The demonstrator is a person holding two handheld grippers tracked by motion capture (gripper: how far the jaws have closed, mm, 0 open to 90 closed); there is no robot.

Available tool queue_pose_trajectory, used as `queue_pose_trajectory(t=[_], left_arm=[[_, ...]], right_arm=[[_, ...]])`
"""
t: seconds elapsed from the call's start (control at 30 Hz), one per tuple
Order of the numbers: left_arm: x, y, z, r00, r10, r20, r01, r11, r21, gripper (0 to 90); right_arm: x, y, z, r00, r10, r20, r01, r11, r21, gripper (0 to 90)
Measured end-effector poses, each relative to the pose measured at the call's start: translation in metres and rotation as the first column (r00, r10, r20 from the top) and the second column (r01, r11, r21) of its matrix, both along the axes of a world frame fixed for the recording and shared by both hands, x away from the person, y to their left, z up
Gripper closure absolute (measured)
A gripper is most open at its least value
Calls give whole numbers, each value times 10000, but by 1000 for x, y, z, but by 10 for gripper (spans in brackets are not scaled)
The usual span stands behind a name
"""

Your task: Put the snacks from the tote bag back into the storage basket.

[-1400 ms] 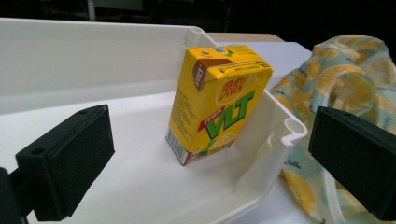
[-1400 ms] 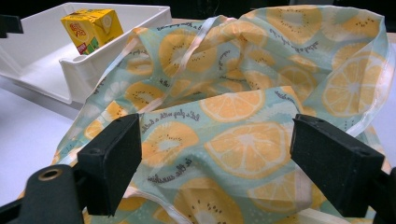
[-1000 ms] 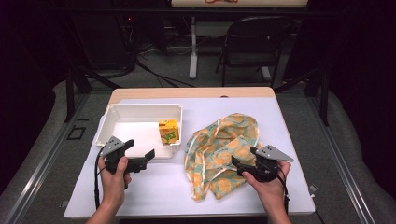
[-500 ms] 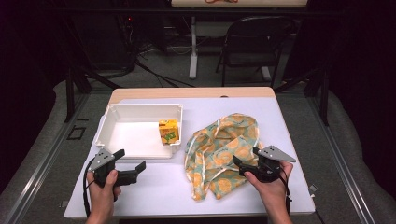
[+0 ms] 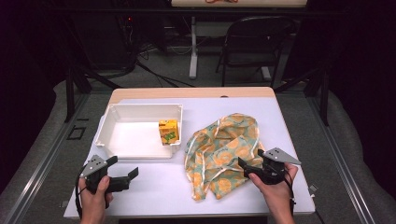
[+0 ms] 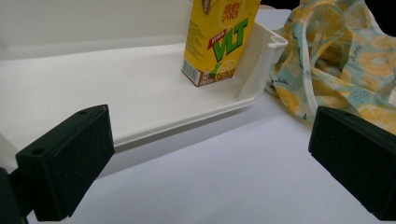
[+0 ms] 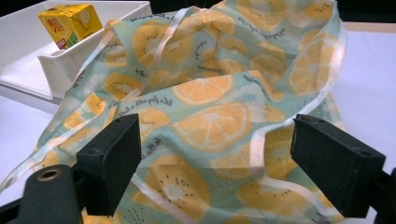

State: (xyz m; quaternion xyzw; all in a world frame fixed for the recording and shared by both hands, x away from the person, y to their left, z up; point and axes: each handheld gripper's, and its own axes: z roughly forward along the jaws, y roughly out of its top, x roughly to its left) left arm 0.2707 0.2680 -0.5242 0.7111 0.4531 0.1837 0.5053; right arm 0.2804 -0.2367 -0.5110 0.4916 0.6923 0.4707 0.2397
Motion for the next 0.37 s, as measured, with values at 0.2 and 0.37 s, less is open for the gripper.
queue_pose_trajectory(t=[0.2,0.37], left_arm=[[2,1,-1,10000,66,24,-66,10000,-25,2],[2,-7,0,10000,42,87,-42,10000,61,2]], right_arm=[[0,-2,0,10000,-42,15,42,10000,-15,152],[0,-2,0,10000,2,-4,-2,10000,-9,146]])
